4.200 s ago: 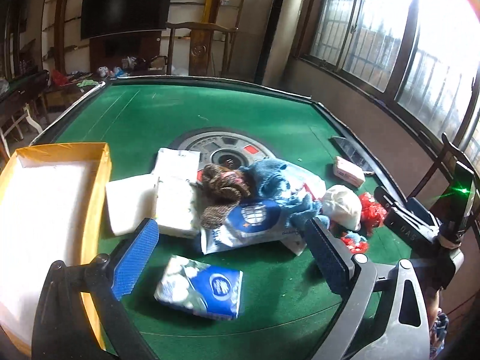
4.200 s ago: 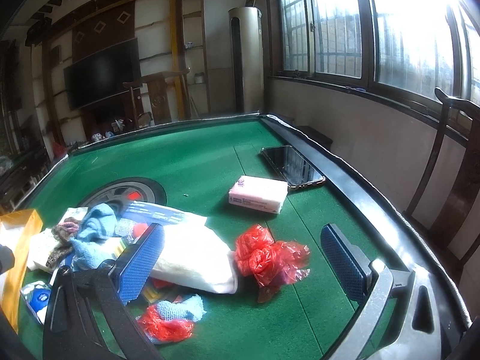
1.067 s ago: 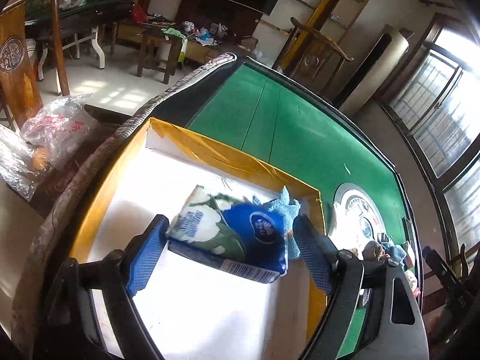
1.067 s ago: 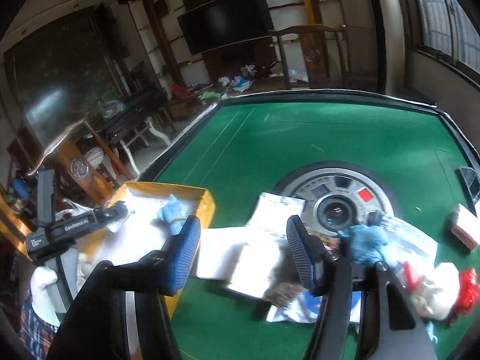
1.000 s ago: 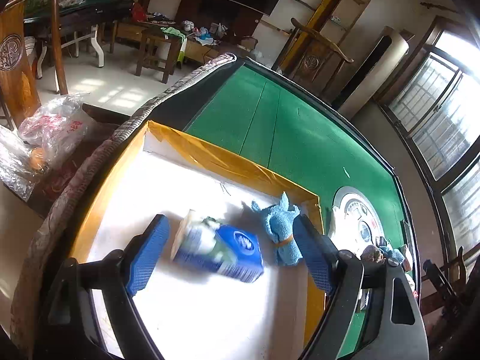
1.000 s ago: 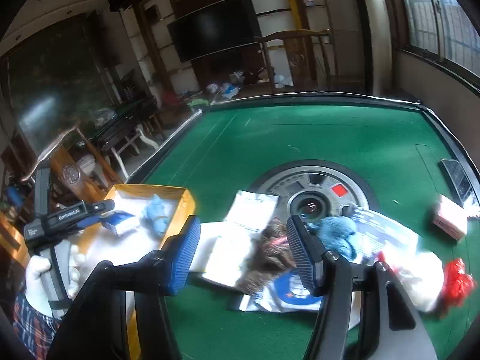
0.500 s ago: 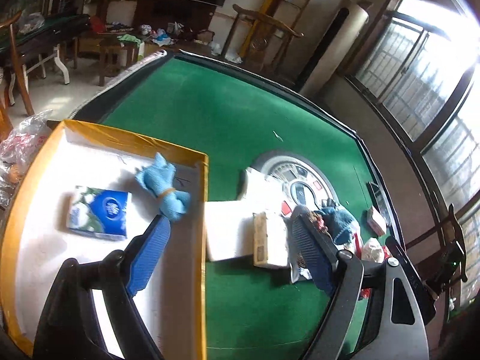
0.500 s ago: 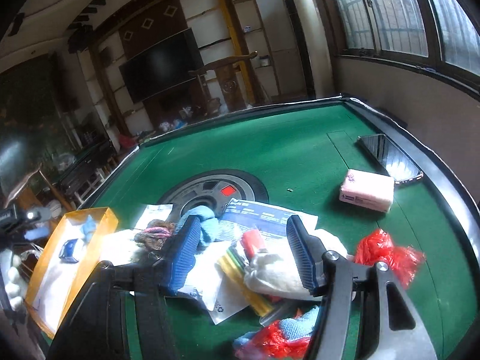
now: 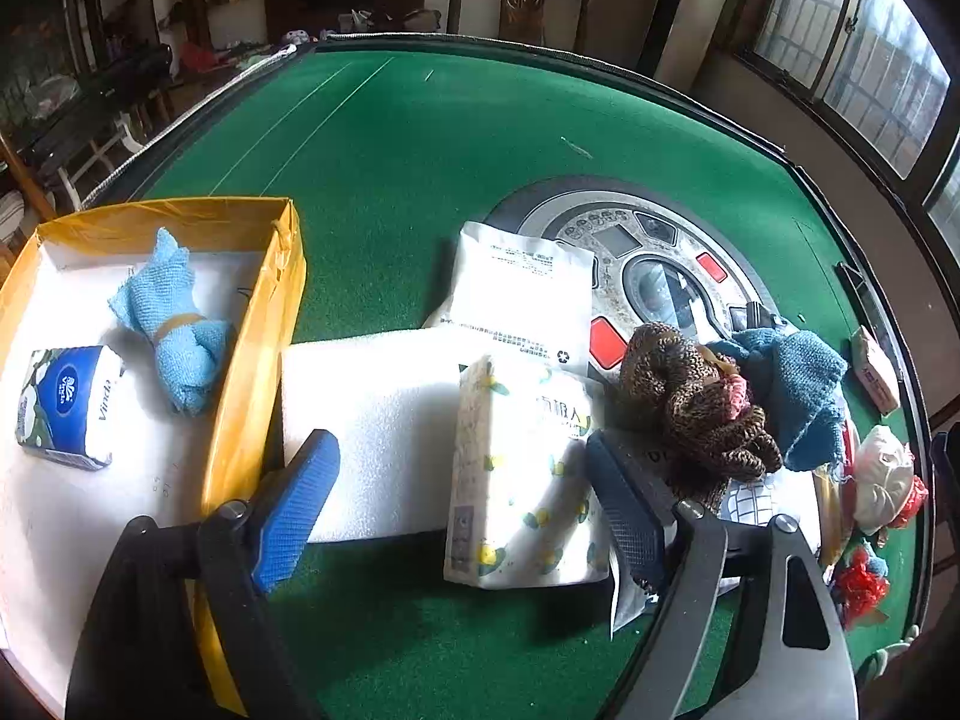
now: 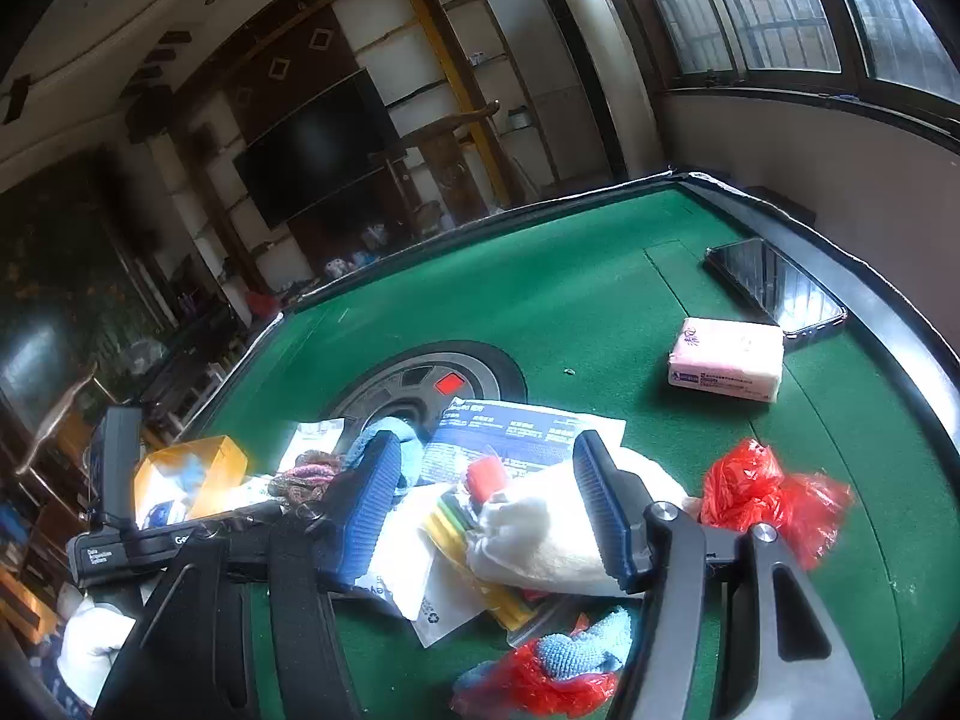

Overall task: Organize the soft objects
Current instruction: 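Grasp the lemon-print tissue pack with the left tool, then place lemon pack in box with left while right carries red-wrapped crochet toy there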

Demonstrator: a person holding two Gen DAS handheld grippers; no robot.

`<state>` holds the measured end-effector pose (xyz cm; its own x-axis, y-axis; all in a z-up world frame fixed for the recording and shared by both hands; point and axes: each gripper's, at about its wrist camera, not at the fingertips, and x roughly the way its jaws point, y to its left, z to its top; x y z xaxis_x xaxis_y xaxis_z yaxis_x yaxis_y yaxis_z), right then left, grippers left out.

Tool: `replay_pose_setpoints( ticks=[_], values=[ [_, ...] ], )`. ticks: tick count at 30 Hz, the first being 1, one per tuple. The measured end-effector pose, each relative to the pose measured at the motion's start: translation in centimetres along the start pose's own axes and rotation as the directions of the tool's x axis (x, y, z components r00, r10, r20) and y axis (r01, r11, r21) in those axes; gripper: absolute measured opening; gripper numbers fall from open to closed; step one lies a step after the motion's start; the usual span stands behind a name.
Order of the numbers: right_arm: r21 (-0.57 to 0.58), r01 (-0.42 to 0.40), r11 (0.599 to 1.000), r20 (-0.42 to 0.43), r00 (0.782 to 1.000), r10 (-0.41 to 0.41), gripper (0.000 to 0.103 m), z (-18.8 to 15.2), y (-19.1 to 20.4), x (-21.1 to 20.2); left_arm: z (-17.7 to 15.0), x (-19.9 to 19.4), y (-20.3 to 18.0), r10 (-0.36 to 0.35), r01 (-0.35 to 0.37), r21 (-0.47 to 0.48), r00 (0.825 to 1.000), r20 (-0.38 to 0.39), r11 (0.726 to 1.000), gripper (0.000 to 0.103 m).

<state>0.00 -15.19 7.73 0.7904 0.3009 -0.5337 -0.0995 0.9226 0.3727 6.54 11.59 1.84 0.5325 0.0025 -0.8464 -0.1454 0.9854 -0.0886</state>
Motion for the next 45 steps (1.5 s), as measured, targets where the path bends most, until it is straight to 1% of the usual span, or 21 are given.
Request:
replay_pose_setpoints(
  ticks=[1,2,3,4,5,7,9,12,17,20,22,27,30,31,33,36,39,42,45],
  values=[
    [0.002,0.0,1.0,0.002,1.0,0.0,0.055,0.0,0.0,0.0,-0.1,0.0,-0.4,0.006,-0.006,0.024,1.0,0.002,1.0,0.084],
    [0.004,0.001,1.0,0.003,1.0,-0.001,0.055,0.0,0.0,0.0,-0.3,0.0,-1.1,0.016,-0.016,0.06,1.0,0.004,0.998,0.082],
    [0.007,0.002,1.0,0.003,1.0,-0.002,0.055,0.0,0.0,0.0,-0.5,-0.1,-1.7,0.019,-0.021,0.099,1.0,0.017,0.995,0.062],
    [0.009,0.003,1.0,0.002,1.0,-0.003,0.055,0.0,-0.1,0.0,-0.8,-0.5,-2.2,0.007,-0.011,0.128,0.999,0.032,0.992,0.043],
    [0.01,0.006,1.0,0.0,1.0,-0.006,0.055,0.0,-0.2,0.2,-0.9,-0.9,-2.6,0.009,-0.013,0.138,0.999,0.035,0.99,0.042],
    [0.014,0.019,1.0,-0.007,1.0,-0.019,0.055,-0.1,-0.3,0.4,-1.3,-2.0,-2.6,-0.018,0.011,0.14,0.998,0.052,0.99,0.03],
    [0.019,0.025,1.0,-0.016,1.0,-0.024,0.055,-0.2,-0.5,0.6,-1.5,-3.1,-2.1,-0.045,0.035,0.127,0.997,0.07,0.991,0.026],
    [0.025,0.03,0.999,-0.021,0.999,-0.03,0.055,-0.2,-0.7,0.8,-1.9,-5.2,-0.9,-0.112,0.102,0.096,0.989,0.098,0.99,0.026],
    [0.063,0.029,0.998,-0.025,0.999,-0.027,0.055,0.0,-1.7,0.9,-3.3,-8.1,0.5,-0.179,0.171,0.07,0.975,0.133,0.983,0.025],
    [0.103,0.02,0.994,-0.023,1.0,-0.017,0.055,0.1,-2.7,0.8,-4.3,-10.2,1.7,-0.226,0.222,0.04,0.962,0.155,0.974,0.025],
    [0.12,0.012,0.993,-0.019,1.0,-0.01,0.055,0.2,-3.2,0.6,-5.3,-12.0,2.5,-0.253,0.253,0.024,0.95,0.184,0.967,0.025],
    [0.148,0.01,0.989,-0.022,1.0,-0.007,0.055,0.4,-4.3,0.6,-7.5,-16.0,5.0,-0.293,0.307,-0.012,0.917,0.269,0.951,0.025],
    [0.152,0.011,0.988,-0.029,1.0,-0.007,0.055,0.3,-4.6,0.5,-8.7,-17.5,6.6,-0.3,0.326,-0.038,0.905,0.302,0.945,0.025],
    [0.147,0.023,0.989,-0.029,0.999,-0.019,0.055,0.3,-4.6,0.2,-9.1,-18.0,7.3,-0.296,0.326,-0.045,0.902,0.314,0.944,0.025],
    [0.129,0.05,0.99,-0.054,0.998,-0.043,0.056,-0.1,-4.5,-0.7,-9.8,-18.6,8.3,-0.282,0.316,-0.052,0.9,0.334,0.947,0.025],
    [0.158,0.021,0.987,-0.072,0.997,-0.009,0.056,-1.5,-4.9,-2.7,-10.8,-18.8,9.9,-0.269,0.312,-0.074,0.899,0.347,0.947,0.026],
    [0.17,0.033,0.985,-0.1,0.995,-0.016,0.056,-2.6,-5.3,-3.9,-11.6,-18.3,11.4,-0.27,0.327,-0.115,0.897,0.35,0.938,0.026],
    [0.169,0.059,0.984,-0.139,0.99,-0.036,0.056,-2.9,-5.4,-4.2,-12.3,-17.9,12.6,-0.264,0.334,-0.155,0.898,0.352,0.93,0.026],
    [0.152,0.073,0.986,-0.197,0.979,-0.042,0.056,-3.4,-4.8,-3.3,-13.0,-17.8,13.9,-0.251,0.33,-0.185,0.901,0.355,0.926,0.026]
  ],
)
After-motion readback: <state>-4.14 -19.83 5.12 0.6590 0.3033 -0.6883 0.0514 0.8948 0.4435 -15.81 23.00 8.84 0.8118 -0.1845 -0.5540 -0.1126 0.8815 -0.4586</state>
